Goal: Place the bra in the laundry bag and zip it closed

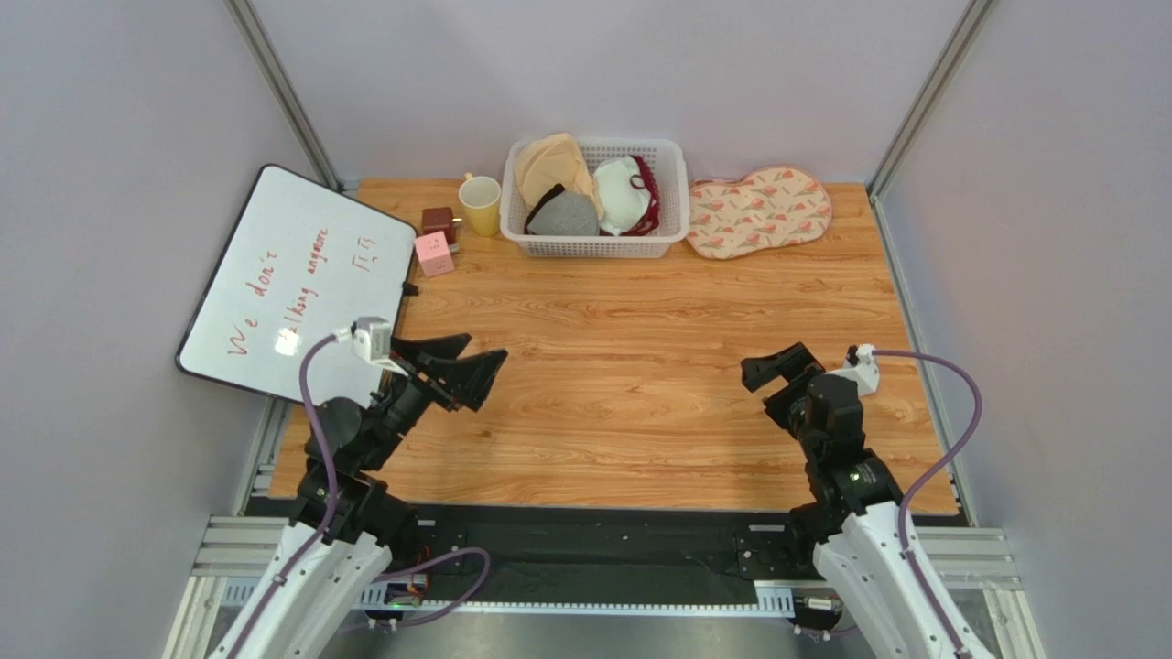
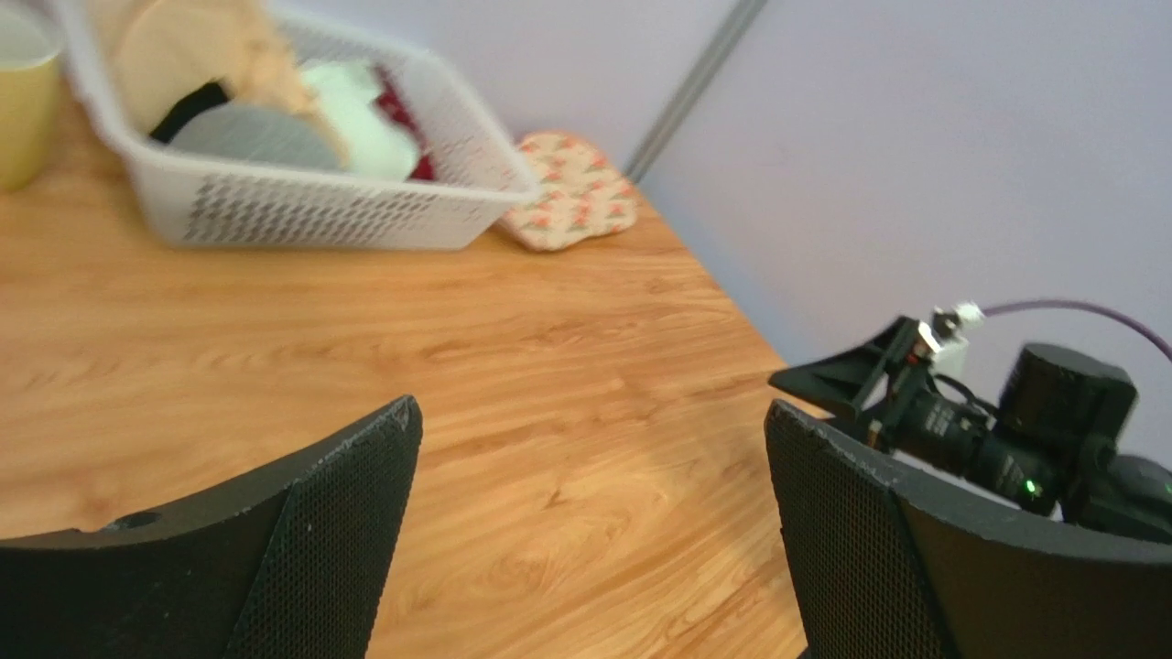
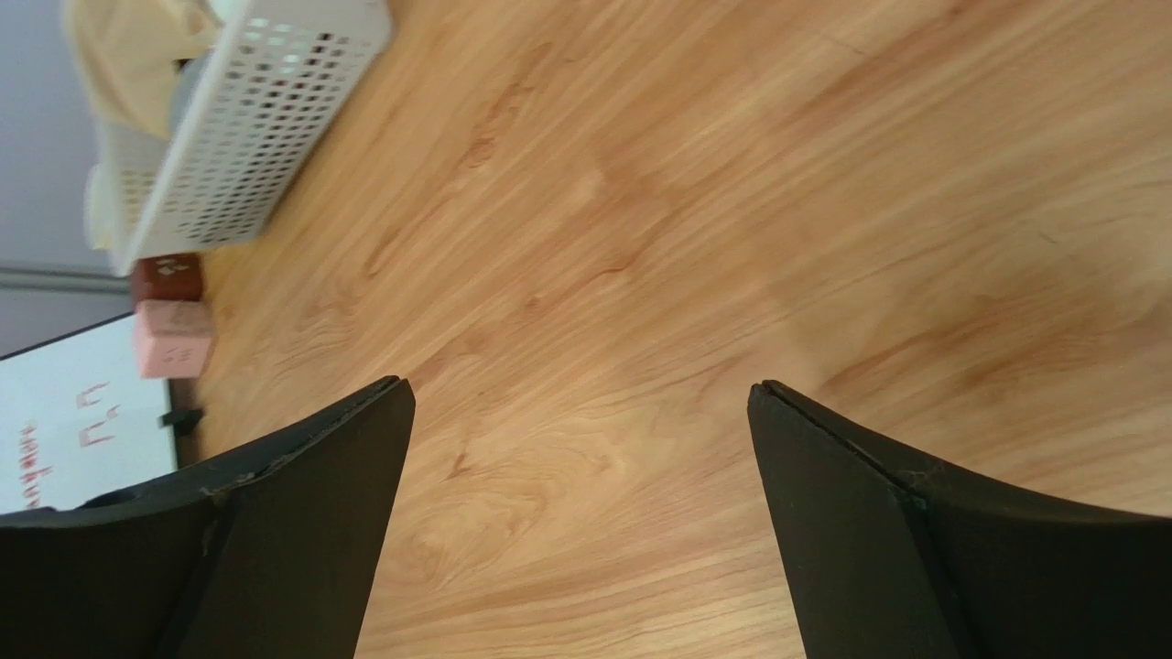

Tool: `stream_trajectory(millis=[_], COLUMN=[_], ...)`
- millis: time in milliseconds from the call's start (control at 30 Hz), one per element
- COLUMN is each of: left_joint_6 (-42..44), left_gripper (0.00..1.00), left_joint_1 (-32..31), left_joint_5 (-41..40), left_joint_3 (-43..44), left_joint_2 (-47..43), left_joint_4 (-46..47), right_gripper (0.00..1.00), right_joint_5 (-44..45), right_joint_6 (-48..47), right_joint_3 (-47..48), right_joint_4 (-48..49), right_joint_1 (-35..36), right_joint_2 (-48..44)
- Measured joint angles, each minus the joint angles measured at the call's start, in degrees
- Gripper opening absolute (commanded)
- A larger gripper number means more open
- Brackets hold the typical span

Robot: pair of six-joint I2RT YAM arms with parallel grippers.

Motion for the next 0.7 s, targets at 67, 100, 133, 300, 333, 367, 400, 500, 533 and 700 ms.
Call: stream_trajectory(millis=[67, 100, 133, 300, 333, 367, 400, 500, 533, 700], left_joint_6=[-1.3, -1.6, -1.8, -2.5, -2.6, -2.8, -3.1, -3.2, -2.6, 2.0], left_gripper=[1.0, 1.0, 1.0, 1.0, 1.0, 1.0, 1.0, 0.95, 0.94, 0.9], left_joint_1=[0.0, 0.0, 0.0, 0.1, 0.1, 0.1, 0.1, 0.0, 0.0, 0.0], left_joint_5=[-4.8, -7.1, -8.2, -9.2, -8.5, -7.8, -7.3, -7.0, -6.9, -6.5], left_joint_3=[6.3, 9.6, 11.7, 17.0, 16.3, 15.5, 15.1, 15.8, 17.1, 26.8], left_joint_2=[5.0, 7.6, 9.4, 17.7, 18.5, 19.5, 20.9, 26.7, 29.3, 43.5], left_joint_4=[-5.0, -7.8, -9.5, -13.0, -11.5, -9.7, -8.1, -4.0, -3.5, 1.3], right_gripper=[1.0, 1.0, 1.0, 1.0, 1.0, 1.0, 1.0, 1.0, 1.0, 0.95], right_joint_5=[2.5, 4.0, 5.1, 9.7, 9.7, 9.7, 9.8, 10.5, 10.9, 12.9], right_joint_6=[-0.2, -0.2, -0.2, -4.2, -6.8, -9.2, -11.4, -16.1, -17.2, -20.8], right_joint_3=[1.3, 2.2, 3.0, 12.5, 15.0, 17.6, 20.1, 27.2, 30.2, 48.4], right_joint_4=[-1.0, -1.6, -2.0, -4.2, -3.9, -3.4, -2.6, -1.0, -1.0, -0.9], right_joint_1=[0.0, 0.0, 0.0, 0.0, 0.0, 0.0, 0.0, -0.3, -0.7, -2.8], right_joint_2=[4.4, 6.9, 8.7, 21.3, 23.9, 26.3, 28.9, 36.9, 40.6, 60.9])
